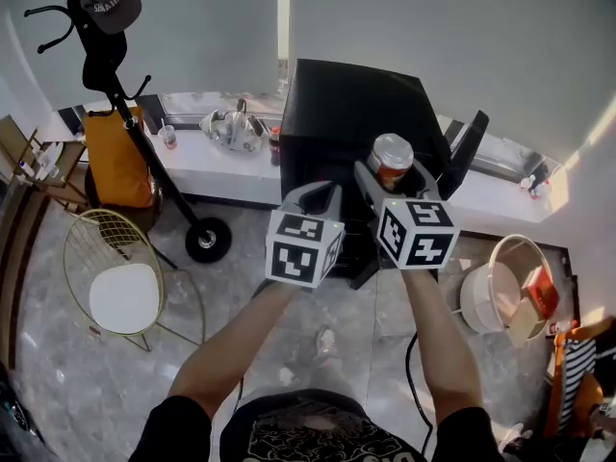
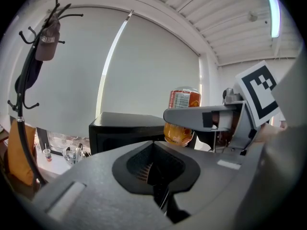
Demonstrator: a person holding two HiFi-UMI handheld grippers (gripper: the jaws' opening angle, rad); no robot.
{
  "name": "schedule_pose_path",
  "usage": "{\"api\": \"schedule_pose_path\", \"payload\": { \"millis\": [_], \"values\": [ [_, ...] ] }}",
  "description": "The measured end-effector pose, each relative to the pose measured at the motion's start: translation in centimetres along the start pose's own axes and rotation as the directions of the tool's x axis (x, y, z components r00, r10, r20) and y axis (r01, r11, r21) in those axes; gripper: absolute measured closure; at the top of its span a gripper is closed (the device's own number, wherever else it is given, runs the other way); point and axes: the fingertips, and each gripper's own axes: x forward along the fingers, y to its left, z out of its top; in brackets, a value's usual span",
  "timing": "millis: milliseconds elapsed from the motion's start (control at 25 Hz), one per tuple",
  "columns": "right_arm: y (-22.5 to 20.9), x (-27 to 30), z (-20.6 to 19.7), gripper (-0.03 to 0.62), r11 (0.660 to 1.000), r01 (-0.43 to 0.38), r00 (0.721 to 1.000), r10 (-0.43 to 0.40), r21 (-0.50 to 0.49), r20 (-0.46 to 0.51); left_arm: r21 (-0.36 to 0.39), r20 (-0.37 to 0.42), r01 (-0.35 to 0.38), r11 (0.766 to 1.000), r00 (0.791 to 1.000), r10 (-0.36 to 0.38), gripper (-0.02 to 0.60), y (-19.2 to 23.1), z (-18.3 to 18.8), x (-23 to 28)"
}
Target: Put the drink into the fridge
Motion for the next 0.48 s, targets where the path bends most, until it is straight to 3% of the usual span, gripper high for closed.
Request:
{"api": "schedule_pose_path", "payload": {
  "millis": [480],
  "values": [
    [1.4, 0.1, -6.7, 0.264, 1.0, -0.018, 0.999, 0.018, -0.001, -0.029, -0.031, -0.012, -0.001, 1.0, 1.0, 0.001, 0.577, 0.5, -5.0, 0.1]
  ]
}}
